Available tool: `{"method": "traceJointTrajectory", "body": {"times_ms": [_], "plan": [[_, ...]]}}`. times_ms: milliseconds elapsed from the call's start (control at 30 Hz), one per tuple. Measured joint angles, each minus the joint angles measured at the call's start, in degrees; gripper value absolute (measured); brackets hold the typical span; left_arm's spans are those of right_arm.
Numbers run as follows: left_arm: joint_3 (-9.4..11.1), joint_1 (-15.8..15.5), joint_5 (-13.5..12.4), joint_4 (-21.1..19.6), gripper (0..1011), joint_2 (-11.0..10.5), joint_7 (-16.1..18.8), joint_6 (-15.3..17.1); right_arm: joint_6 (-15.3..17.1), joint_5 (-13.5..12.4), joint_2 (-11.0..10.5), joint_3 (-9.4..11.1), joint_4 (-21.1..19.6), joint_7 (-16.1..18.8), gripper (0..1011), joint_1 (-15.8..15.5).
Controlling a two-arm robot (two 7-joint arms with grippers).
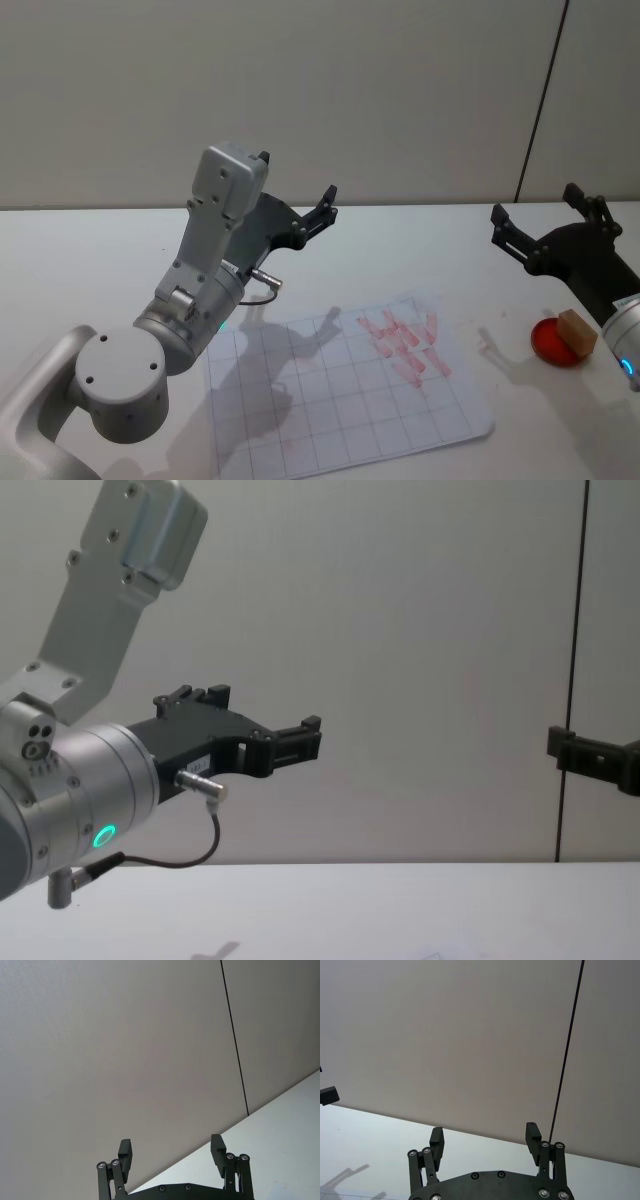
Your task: Use the one hand to pick up the stamp and affix it onto the A4 paper.
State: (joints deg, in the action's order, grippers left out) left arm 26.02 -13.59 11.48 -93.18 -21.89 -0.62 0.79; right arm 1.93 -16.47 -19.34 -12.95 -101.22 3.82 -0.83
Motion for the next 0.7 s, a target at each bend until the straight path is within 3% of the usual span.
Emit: {"method": "traceJointTrajectory", "body": {"times_ms": [700], "plan": [[0.0,0.0,0.0,0.0,1001,0.0,0.0,0.0,0.0,0.0,0.0,0.0,0.0,0.0,1001,0.0]]}}
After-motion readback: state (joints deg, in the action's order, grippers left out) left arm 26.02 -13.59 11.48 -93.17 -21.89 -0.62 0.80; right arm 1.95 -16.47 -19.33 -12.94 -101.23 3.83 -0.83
